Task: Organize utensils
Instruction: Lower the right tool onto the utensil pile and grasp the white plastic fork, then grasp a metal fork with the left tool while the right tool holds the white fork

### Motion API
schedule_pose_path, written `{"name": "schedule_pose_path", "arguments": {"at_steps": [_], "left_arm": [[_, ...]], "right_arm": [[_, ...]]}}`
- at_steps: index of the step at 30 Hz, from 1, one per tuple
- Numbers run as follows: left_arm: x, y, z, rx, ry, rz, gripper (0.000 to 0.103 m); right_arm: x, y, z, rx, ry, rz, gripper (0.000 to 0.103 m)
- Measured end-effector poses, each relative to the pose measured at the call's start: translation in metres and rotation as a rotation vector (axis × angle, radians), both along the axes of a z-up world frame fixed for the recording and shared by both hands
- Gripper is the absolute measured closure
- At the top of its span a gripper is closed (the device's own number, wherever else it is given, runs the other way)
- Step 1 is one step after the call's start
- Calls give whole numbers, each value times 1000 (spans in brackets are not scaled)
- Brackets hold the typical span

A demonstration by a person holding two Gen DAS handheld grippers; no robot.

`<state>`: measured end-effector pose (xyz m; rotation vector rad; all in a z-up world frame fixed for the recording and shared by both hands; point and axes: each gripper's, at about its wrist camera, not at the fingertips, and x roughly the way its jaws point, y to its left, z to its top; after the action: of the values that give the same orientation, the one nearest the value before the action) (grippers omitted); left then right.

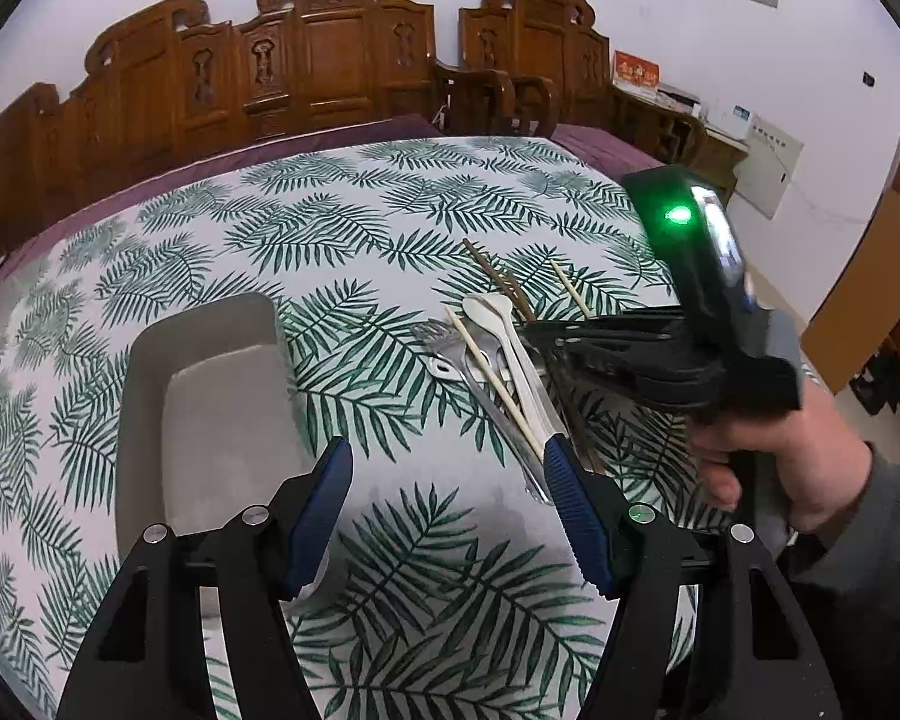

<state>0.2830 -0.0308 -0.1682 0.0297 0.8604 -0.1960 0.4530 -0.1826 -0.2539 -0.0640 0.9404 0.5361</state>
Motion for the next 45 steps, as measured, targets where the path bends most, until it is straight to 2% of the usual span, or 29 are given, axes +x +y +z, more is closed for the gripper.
{"name": "schedule_pose_path", "arguments": {"at_steps": [4,6,7,8,10,16,18,19,23,27,35,38,40,45], "left_arm": [[6,-4,-2,20,1,7,40],[6,-4,-2,17,0,13,40],[7,-4,-2,16,1,19,40],[7,-4,-2,15,2,24,40],[7,-3,-4,13,9,30,40],[7,-2,-2,24,10,29,40],[6,-2,0,26,8,29,40],[6,-1,1,28,7,29,40],[6,-2,2,34,6,31,40],[8,-4,1,39,8,30,40],[26,-15,-10,41,27,32,40],[38,-23,-18,37,41,30,40],[47,-28,-23,39,54,27,49],[71,-37,-42,33,110,34,60]], "right_arm": [[1,-7,2,38,-1,4,102],[1,-5,3,46,-6,3,98],[1,-4,3,50,-8,8,95],[1,-3,3,55,-10,15,83],[2,2,1,58,-6,25,75],[11,14,-7,39,13,15,75],[13,18,-10,35,21,11,81],[13,20,-11,26,24,12,87],[14,20,-12,28,37,3,94],[14,10,-8,59,41,-2,95],[6,-29,24,189,-7,-26,95],[6,-40,25,187,-8,-47,95],[7,-46,24,180,-7,-59,95],[6,-52,22,163,-12,-66,95]]}}
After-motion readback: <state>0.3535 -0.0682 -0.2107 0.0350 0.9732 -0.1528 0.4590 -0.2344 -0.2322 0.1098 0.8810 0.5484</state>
